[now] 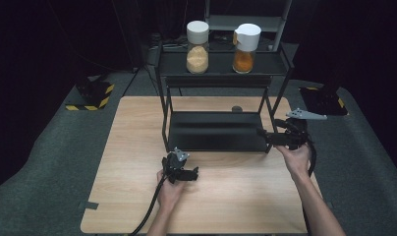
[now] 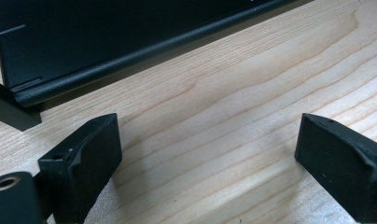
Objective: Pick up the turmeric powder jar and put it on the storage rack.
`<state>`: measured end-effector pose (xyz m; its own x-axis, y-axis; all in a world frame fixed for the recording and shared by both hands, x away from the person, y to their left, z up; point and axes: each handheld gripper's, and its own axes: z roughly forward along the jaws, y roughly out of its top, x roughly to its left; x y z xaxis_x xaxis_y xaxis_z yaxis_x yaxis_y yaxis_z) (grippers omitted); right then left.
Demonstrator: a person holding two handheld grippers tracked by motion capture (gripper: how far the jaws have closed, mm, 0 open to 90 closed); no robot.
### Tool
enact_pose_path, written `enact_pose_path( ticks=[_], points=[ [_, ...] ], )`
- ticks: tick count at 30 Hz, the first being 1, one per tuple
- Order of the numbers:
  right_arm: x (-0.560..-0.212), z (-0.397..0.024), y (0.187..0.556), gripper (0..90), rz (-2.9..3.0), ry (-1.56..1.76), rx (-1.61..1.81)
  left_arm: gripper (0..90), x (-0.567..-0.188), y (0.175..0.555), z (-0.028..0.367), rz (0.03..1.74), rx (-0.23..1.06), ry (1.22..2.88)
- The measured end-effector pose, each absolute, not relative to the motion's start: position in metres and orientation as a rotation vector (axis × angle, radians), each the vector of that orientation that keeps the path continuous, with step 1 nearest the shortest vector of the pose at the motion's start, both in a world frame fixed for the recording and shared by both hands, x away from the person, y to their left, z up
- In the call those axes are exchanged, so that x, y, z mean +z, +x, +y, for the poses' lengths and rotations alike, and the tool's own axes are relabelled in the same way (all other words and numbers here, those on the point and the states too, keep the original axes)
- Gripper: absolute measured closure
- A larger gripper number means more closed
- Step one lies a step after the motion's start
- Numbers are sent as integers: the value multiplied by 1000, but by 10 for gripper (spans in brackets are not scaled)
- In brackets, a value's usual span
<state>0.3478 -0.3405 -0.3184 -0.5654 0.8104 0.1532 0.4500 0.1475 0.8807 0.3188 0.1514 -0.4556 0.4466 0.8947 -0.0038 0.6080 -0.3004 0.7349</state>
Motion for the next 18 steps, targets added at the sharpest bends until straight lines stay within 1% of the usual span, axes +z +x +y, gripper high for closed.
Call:
enact_pose_path(
  ticks=[18],
  points=[
    [-336,-334,347,87,2091,1225,1371,71,-456,319,151,1254,545,2026]
  ],
)
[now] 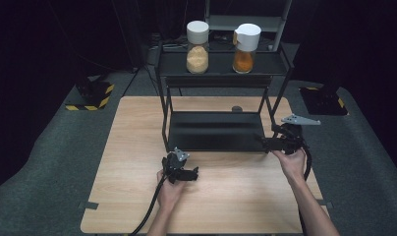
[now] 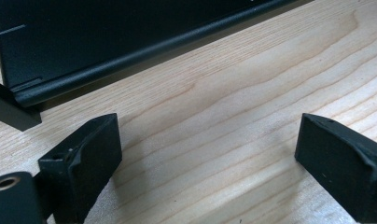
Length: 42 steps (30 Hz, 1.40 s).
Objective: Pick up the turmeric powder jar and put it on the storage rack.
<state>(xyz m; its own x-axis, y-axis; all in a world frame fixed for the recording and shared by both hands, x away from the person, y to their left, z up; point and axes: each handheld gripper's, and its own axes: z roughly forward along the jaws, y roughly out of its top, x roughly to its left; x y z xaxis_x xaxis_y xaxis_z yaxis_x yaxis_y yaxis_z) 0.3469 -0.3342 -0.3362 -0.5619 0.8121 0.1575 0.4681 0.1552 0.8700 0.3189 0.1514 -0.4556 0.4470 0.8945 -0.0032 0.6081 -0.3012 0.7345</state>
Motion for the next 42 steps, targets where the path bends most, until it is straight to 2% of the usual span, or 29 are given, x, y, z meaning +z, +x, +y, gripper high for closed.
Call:
enact_pose_path(
  ticks=[42],
  points=[
    [-375,-325,341,87,2111,1263,1299,71,-456,319,151,1254,545,2025]
  ],
)
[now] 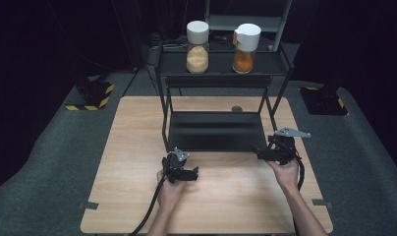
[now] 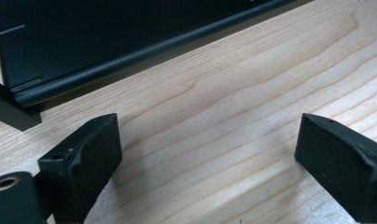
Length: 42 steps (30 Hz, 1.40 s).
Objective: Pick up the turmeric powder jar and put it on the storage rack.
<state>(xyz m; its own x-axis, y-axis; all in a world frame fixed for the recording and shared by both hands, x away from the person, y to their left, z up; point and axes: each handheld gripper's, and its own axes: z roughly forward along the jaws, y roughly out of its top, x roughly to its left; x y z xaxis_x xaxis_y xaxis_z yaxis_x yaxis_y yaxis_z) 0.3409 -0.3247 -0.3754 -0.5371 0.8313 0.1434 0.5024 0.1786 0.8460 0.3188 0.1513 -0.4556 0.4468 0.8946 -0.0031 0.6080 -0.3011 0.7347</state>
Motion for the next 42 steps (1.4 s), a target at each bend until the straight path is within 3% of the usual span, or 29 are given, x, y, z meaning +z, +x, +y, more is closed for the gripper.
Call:
enact_pose_path(
  ticks=[42],
  points=[
    [-408,-314,341,87,2154,1302,1202,71,-456,319,151,1255,546,2025]
  ],
)
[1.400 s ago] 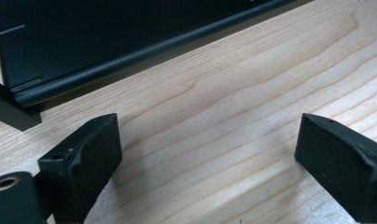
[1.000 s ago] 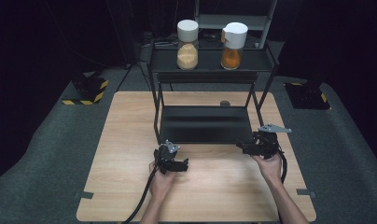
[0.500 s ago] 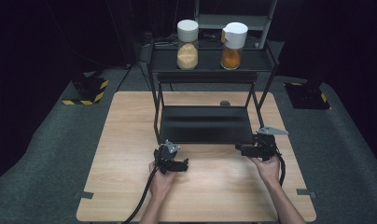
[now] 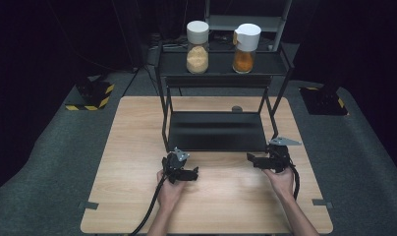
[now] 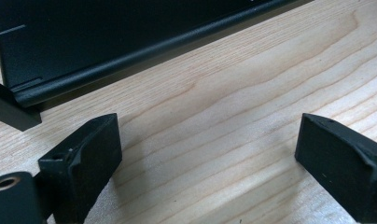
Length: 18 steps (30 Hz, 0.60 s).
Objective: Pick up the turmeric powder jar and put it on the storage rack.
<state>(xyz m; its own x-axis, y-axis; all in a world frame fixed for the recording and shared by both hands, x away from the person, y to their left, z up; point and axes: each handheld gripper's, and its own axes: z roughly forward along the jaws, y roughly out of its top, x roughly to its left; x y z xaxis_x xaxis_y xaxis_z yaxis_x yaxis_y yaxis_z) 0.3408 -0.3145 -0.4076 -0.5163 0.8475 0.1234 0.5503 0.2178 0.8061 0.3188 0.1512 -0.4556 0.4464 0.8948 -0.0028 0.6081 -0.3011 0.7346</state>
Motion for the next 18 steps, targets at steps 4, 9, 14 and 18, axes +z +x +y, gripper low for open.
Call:
enact_pose_path(
  ticks=[4,9,14,18],
  points=[
    [-411,-313,341,87,2164,1296,1185,71,-456,319,151,1255,546,2025],
    [-415,-311,340,87,2170,1293,1169,71,-456,319,151,1255,546,2025],
    [-419,-309,339,87,2182,1293,1142,71,-456,319,151,1255,546,2025],
    [-422,-309,337,87,2186,1294,1131,71,-456,319,151,1255,546,2026]
  ],
)
